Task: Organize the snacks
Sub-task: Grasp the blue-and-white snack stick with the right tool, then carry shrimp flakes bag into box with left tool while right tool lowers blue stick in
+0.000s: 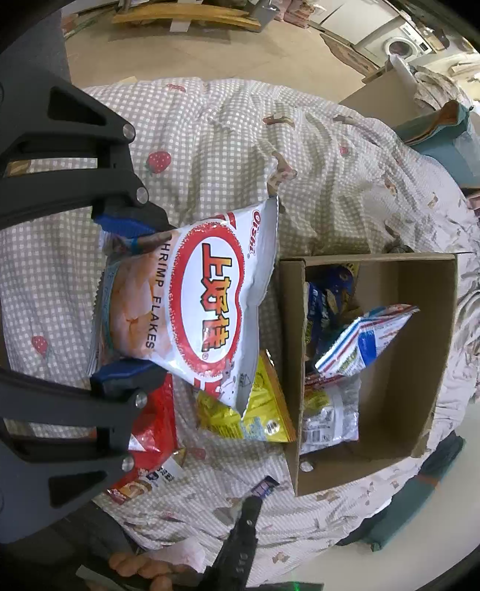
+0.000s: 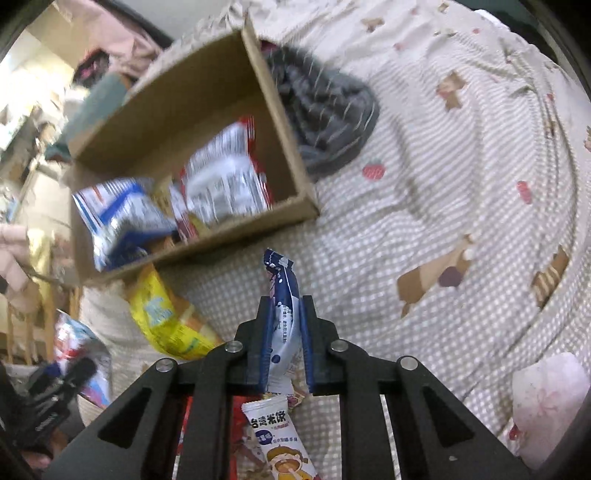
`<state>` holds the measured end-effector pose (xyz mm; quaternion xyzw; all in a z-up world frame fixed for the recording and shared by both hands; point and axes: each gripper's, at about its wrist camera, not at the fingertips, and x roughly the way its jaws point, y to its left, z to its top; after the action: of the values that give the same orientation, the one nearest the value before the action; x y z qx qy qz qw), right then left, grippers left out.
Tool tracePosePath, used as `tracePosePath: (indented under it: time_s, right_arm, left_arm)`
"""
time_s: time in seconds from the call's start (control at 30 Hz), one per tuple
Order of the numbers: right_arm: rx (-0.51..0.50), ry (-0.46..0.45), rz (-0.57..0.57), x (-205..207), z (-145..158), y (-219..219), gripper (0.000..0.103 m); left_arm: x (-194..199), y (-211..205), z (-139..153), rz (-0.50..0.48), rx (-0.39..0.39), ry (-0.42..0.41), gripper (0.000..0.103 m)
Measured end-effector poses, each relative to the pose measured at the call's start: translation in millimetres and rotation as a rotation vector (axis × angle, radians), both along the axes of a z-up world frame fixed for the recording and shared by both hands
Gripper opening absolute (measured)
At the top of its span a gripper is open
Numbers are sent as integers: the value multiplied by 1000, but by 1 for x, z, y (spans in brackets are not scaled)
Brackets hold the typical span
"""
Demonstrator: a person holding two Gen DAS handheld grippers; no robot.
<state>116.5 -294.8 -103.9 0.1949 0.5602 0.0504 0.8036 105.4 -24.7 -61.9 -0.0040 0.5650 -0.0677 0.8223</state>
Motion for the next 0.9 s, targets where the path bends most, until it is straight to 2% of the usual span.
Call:
tracePosePath:
  time_s: [0.1,0.23,0.37,0.6,0.67,0.8,0.9]
  right_arm:
    - [22,-60,-22,-9,16,-17,15]
    - [88,-163,-67,-17,40,-32,15]
    - [154,-286,-83,-15,65,-34,15]
    - [274,-382,-94,-1,83,-34,15]
    - [325,-440,-115,1,92,-38,15]
    - [304,-523,-82,15,112,-36,15]
    - [313,-511,-75,29,109,-36,15]
  left_arm:
    - [-6,-4,6,-13,18,-29,50]
    - [-7,-12,26,-33,40,-113,50]
    - [1,-13,58,-24,15,-192,50]
    - [23,-8,100,20,-4,-296,50]
    - [28,-5,107,38,-15,-324,50]
    - [49,-1,112,70,-5,-339,50]
    - [67,-1,113,90,-4,-328,50]
